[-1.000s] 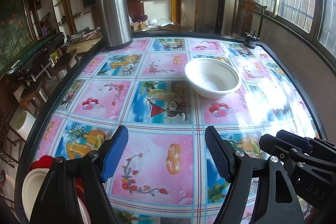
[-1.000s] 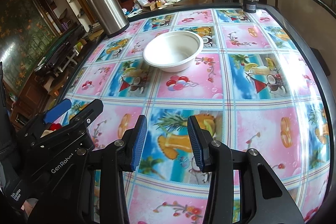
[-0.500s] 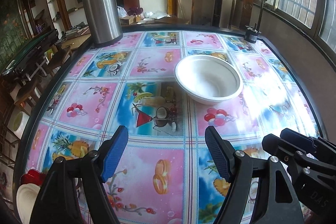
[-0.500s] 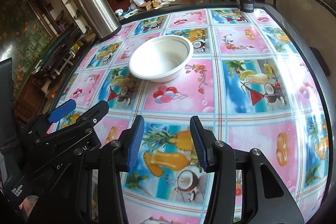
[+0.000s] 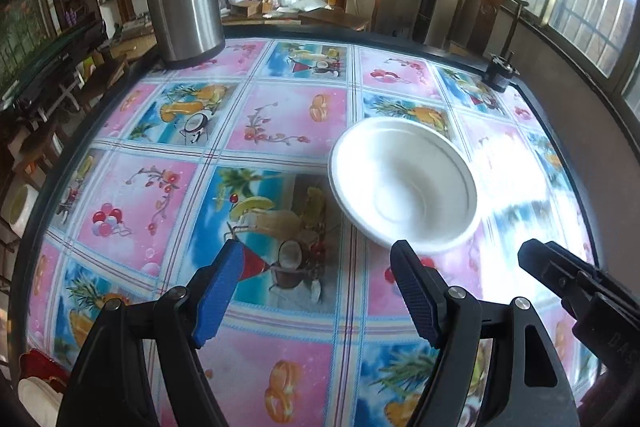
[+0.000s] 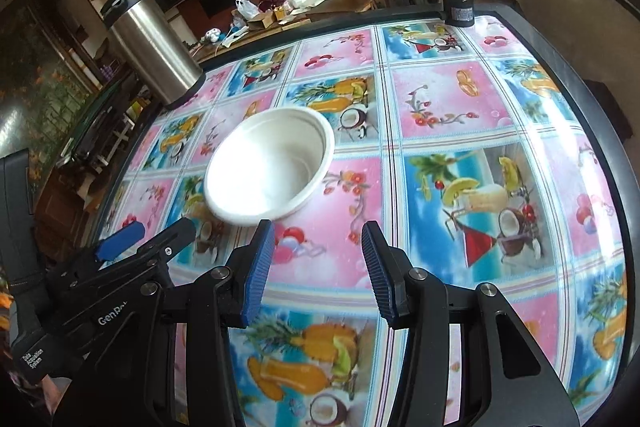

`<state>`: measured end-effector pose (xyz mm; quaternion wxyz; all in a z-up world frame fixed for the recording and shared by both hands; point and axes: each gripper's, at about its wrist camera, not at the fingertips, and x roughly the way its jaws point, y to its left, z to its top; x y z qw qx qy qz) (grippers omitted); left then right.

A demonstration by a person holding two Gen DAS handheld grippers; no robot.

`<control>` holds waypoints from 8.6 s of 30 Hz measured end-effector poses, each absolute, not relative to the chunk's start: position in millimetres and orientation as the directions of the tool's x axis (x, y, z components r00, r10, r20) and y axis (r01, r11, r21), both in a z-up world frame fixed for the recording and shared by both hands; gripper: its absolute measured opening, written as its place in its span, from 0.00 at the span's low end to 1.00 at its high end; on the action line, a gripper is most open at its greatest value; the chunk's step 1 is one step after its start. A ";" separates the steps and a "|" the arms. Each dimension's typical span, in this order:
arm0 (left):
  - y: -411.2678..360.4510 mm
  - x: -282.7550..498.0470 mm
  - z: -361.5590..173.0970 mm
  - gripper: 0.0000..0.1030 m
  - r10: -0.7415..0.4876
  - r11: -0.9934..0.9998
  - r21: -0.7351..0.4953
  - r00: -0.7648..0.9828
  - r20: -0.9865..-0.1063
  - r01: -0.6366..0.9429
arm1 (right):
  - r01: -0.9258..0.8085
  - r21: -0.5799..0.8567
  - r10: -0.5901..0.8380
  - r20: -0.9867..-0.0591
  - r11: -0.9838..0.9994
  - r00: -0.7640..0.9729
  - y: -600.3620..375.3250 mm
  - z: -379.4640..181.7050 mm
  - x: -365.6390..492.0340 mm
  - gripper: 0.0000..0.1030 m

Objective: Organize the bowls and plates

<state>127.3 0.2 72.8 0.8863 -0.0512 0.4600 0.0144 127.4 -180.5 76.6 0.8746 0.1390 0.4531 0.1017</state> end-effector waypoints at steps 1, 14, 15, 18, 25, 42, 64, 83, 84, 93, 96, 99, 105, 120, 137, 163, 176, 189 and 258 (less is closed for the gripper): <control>0.3 131.9 72.4 0.74 -0.024 0.993 -0.084 0.572 -0.820 -0.079 | -0.044 0.342 0.305 -0.764 0.939 0.568 -182.2 75.7 133.4 0.44; 0.2 174.2 48.4 0.74 -0.068 0.973 -0.168 0.498 -0.865 -0.159 | -0.006 0.431 0.371 -0.770 0.902 0.520 -182.3 42.9 189.6 0.44; -0.2 176.9 47.6 0.74 -0.062 0.972 -0.165 0.499 -0.865 -0.166 | -0.010 0.431 0.374 -0.770 0.902 0.517 -181.2 41.4 191.9 0.44; -0.3 186.9 42.0 0.74 -0.087 0.965 -0.197 0.499 -0.862 -0.173 | -0.024 0.434 0.382 -0.764 0.901 0.520 -178.1 36.5 197.4 0.44; -9.4 198.8 28.3 0.16 -0.091 0.974 -0.174 0.453 -0.887 -0.146 | -0.069 0.408 0.378 -0.752 0.910 0.540 -174.1 33.7 199.3 0.16; -14.0 129.9 59.6 0.15 -0.087 0.983 -0.153 0.478 -0.874 -0.101 | -0.112 0.378 0.372 -0.736 0.919 0.566 -171.0 66.1 123.7 0.14; 5.5 18.5 82.4 0.15 -0.025 0.994 -0.079 0.552 -0.833 -0.074 | -0.153 0.403 0.413 -0.705 0.902 0.576 -145.9 83.3 4.2 0.15; 68.4 -43.1 99.2 0.16 0.032 0.984 -0.082 0.601 -0.799 -0.161 | -0.285 0.378 0.473 -0.683 0.881 0.556 -82.3 106.5 -40.4 0.15; 71.2 -45.7 100.7 0.16 0.035 0.983 -0.082 0.604 -0.796 -0.164 | -0.294 0.374 0.476 -0.684 0.880 0.553 -77.9 108.1 -42.1 0.15; 105.5 -70.5 113.6 0.16 0.080 0.973 -0.075 0.626 -0.776 -0.217 | -0.363 0.357 0.506 -0.674 0.861 0.538 -39.7 119.7 -56.8 0.15; 119.0 -76.1 113.3 0.16 0.095 0.968 -0.073 0.623 -0.776 -0.239 | -0.384 0.352 0.516 -0.674 0.854 0.529 -26.6 121.5 -60.4 0.15; 132.2 -81.7 111.9 0.16 0.102 0.964 -0.076 0.619 -0.779 -0.256 | -0.406 0.346 0.525 -0.677 0.846 0.516 -10.7 122.5 -65.0 0.15; 155.5 -92.4 108.7 0.16 0.126 0.954 -0.073 0.610 -0.782 -0.291 | -0.439 0.335 0.535 -0.691 0.833 0.487 17.1 117.7 -67.6 0.15; 202.5 -111.6 90.4 0.16 0.158 0.928 -0.073 0.565 -0.810 -0.365 | -0.516 0.290 0.532 -0.737 0.806 0.416 78.9 102.5 -77.6 0.15; 198.7 -117.4 71.0 0.17 0.191 0.935 -0.017 0.544 -0.817 -0.353 | -0.508 0.271 0.492 -0.786 0.818 0.374 82.3 79.3 -78.9 0.16; 190.5 -120.5 68.9 0.41 0.196 0.948 0.001 0.582 -0.789 -0.319 | -0.492 0.277 0.490 -0.783 0.826 0.383 73.5 78.4 -77.8 0.25; 190.6 -125.5 94.0 0.65 0.252 0.941 0.015 0.672 -0.697 -0.337 | -0.461 0.298 0.500 -0.760 0.836 0.415 53.6 85.0 -81.0 0.28; 160.4 -117.4 101.9 0.66 0.212 0.959 0.002 0.719 -0.662 -0.282 | -0.424 0.221 0.435 -0.736 0.878 0.518 38.1 97.6 -92.9 0.44; 120.3 -129.6 96.4 0.80 0.151 0.989 0.082 0.799 -0.582 -0.127 | -0.330 0.250 0.402 -0.726 0.910 0.559 -11.1 90.5 -95.9 0.44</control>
